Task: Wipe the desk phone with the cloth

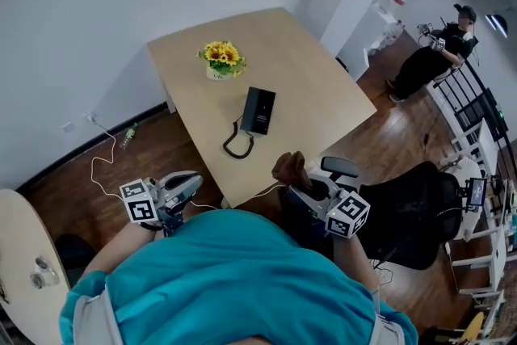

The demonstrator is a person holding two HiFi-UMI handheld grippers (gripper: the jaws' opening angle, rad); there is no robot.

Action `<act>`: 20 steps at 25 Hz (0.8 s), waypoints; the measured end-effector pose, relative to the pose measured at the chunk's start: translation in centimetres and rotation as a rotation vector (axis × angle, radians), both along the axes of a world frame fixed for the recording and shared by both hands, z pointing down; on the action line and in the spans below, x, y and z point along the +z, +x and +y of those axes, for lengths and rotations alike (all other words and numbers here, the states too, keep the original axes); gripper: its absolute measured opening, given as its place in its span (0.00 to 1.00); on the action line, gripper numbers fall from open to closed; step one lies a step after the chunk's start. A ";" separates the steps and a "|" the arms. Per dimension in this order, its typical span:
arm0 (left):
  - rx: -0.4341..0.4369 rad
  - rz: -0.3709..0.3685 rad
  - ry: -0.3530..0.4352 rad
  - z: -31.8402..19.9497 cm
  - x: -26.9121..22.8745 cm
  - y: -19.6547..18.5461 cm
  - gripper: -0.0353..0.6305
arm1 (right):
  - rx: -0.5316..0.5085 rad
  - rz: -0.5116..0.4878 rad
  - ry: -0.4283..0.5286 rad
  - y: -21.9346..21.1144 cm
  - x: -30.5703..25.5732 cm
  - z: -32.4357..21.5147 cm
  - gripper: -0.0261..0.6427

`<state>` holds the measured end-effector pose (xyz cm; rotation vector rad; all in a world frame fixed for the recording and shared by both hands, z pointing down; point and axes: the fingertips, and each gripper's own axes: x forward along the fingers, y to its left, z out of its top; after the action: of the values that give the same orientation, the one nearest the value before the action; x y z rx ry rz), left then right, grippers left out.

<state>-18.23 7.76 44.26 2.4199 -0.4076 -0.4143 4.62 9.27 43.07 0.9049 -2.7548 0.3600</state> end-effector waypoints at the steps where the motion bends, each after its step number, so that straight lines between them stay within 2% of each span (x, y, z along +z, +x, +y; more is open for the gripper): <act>1: -0.009 0.002 0.003 0.9 -0.4 1.3 0.06 | 0.000 -0.015 0.008 1.3 0.0 1.3 0.21; 6: -0.127 -0.006 -0.074 6.3 0.5 8.9 0.06 | -0.013 -0.122 0.011 7.7 0.5 7.9 0.21; 9: -0.124 -0.050 -0.075 10.4 0.7 12.7 0.06 | -0.040 -0.160 -0.034 10.1 2.0 10.8 0.21; 12: -0.178 -0.062 -0.044 13.0 -0.6 12.3 0.06 | -0.051 -0.190 -0.094 10.5 3.8 13.0 0.21; 15: -0.226 -0.062 -0.046 14.5 -1.0 11.3 0.06 | -0.044 -0.197 -0.117 9.7 4.6 13.9 0.21; 20: -0.200 -0.062 -0.064 15.6 -0.3 9.1 0.06 | 0.047 -0.235 -0.090 7.5 3.6 14.0 0.21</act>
<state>-9.09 23.35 43.99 2.3421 -0.6836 -0.4071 12.10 23.27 46.67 0.9620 -2.9020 0.6318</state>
